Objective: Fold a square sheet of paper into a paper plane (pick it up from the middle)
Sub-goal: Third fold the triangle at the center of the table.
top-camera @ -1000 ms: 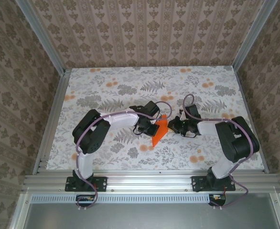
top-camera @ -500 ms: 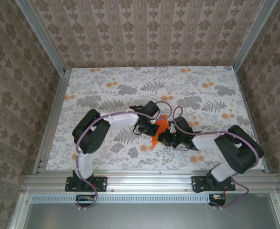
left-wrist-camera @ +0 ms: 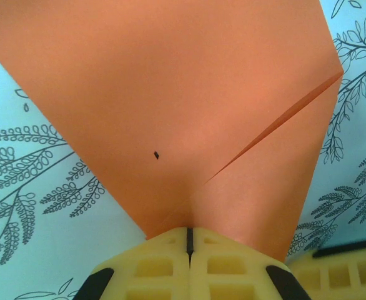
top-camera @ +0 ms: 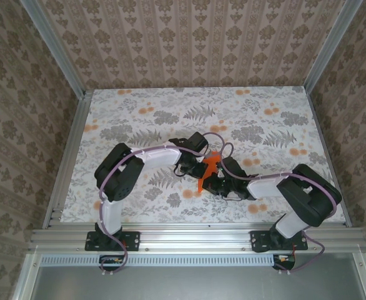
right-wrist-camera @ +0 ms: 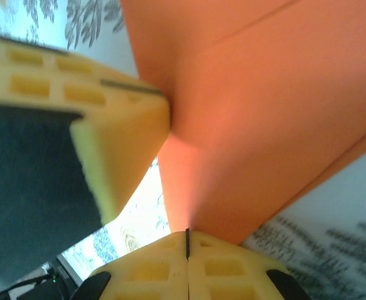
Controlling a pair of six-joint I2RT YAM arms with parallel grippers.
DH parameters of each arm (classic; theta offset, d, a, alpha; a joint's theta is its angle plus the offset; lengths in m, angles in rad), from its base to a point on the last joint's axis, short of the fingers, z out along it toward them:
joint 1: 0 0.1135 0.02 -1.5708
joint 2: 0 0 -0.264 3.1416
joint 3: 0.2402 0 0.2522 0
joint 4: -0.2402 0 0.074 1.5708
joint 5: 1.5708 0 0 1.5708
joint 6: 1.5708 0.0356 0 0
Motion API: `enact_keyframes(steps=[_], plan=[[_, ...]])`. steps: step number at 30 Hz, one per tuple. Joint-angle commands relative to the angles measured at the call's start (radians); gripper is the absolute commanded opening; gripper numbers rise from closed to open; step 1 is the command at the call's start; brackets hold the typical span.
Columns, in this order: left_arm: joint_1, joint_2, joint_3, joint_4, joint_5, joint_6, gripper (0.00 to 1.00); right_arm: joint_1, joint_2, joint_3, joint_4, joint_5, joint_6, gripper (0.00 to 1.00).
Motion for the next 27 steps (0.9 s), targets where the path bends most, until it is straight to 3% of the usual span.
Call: enact_keyframes(steps=[1, 9, 12, 14, 19, 21, 23, 27], plan=[[0.007, 0.036, -0.032, -0.067, -0.027, -0.010, 0.00, 0.040, -0.014, 0.039, -0.067, 0.036, -0.011, 0.07], [0.009, 0.034, -0.028, -0.073, -0.025, -0.007, 0.00, 0.059, 0.057, 0.007, -0.051, 0.085, 0.025, 0.06], [0.012, 0.029, -0.032, -0.073, -0.026, -0.005, 0.00, 0.054, -0.015, 0.004, -0.070, 0.081, 0.011, 0.09], [0.011, 0.023, -0.037, -0.070, -0.019, -0.002, 0.00, 0.038, -0.092, 0.025, -0.173, 0.106, -0.036, 0.11], [0.003, -0.009, -0.050, -0.067, 0.012, 0.021, 0.00, -0.127, -0.246, 0.051, -0.403, 0.150, -0.163, 0.26], [-0.004, -0.024, -0.056, -0.072, 0.027, 0.036, 0.00, -0.213, -0.267, 0.047, -0.425, 0.110, -0.203, 0.27], [-0.013, -0.033, -0.062, -0.074, 0.037, 0.046, 0.00, -0.269, -0.266, 0.052, -0.430, 0.076, -0.233, 0.35], [-0.021, -0.041, -0.066, -0.075, 0.048, 0.053, 0.00, -0.310, -0.193, 0.085, -0.391, -0.005, -0.262, 0.37]])
